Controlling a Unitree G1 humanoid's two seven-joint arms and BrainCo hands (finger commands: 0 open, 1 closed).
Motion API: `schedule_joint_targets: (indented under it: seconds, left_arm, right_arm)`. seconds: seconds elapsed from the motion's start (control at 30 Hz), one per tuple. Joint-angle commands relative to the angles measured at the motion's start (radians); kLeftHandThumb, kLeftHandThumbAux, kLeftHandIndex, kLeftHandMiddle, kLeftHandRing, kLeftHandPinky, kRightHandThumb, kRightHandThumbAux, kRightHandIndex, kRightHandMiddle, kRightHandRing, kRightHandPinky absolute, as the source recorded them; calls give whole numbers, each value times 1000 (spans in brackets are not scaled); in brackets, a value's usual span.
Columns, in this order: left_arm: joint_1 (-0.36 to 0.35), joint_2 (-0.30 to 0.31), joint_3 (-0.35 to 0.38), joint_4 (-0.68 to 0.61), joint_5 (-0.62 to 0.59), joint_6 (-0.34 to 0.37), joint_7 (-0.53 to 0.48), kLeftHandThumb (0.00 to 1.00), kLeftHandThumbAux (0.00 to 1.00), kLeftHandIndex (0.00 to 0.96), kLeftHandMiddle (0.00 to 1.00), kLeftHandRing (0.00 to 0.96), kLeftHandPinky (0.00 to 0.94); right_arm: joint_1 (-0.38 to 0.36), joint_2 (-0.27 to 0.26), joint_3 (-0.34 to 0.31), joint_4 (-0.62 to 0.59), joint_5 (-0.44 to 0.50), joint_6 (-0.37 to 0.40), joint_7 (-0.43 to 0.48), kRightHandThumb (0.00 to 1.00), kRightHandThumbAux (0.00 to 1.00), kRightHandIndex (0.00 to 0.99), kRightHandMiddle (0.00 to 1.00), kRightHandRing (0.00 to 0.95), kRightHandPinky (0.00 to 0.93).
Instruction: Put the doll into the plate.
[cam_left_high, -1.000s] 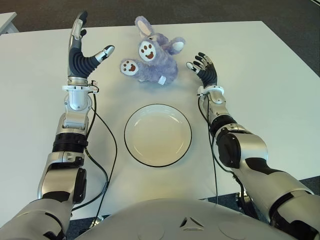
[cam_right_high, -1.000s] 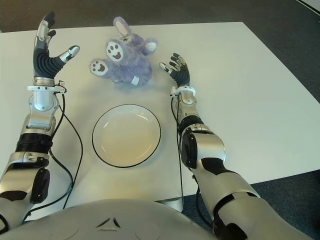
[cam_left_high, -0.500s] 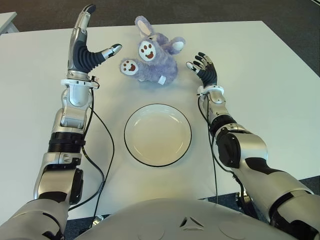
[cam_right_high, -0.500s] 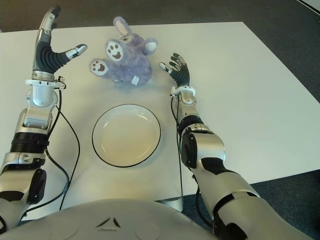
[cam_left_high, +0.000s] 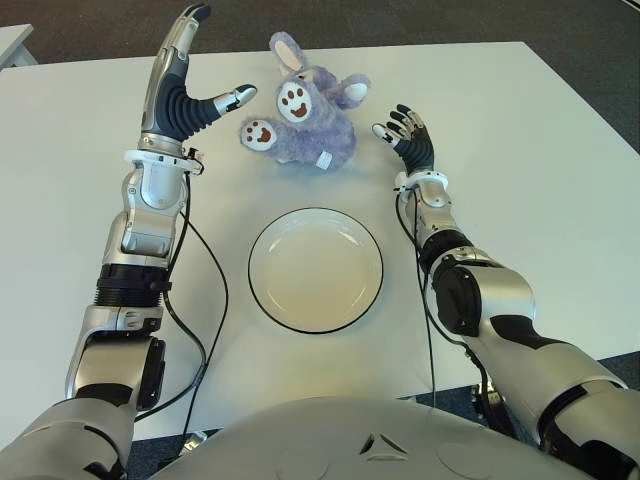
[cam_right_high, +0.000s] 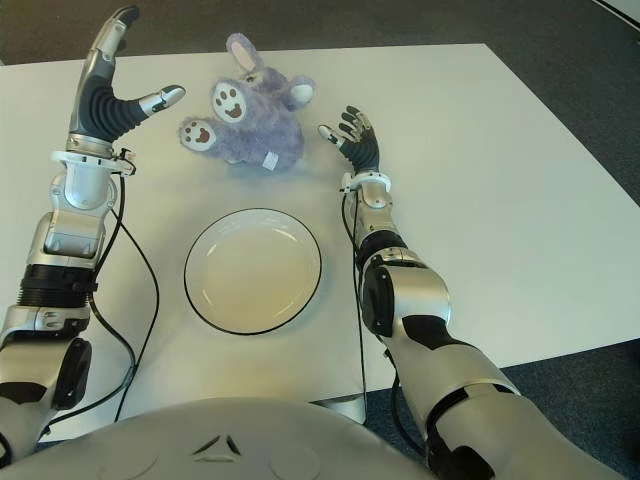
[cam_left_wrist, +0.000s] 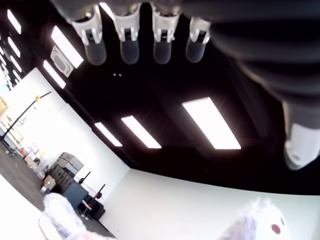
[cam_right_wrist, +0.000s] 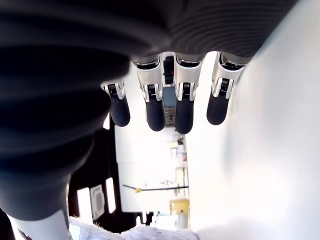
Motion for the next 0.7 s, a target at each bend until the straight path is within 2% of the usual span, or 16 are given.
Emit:
schedule_joint_targets:
  seconds: [0.03,0.2,0.7]
  left_arm:
    - [7,12,-8,-30,1,38,-31,53,445,0,0,0,0]
    - [15,19,-19,-46,14,37,-36,41,440,0,0,0,0]
    - [-6,45,-41,12,11,-7,-49,28,397,0,21,0,0]
  right_arm:
    - [31,12,0,29,3,33,-1,35,737,125,151,141,151]
    - [32,12,0,29,2,32,-3,36,736,122,148,140,148]
    - [31,12,0,29,2,31,-5,36,736,128,150,140,151]
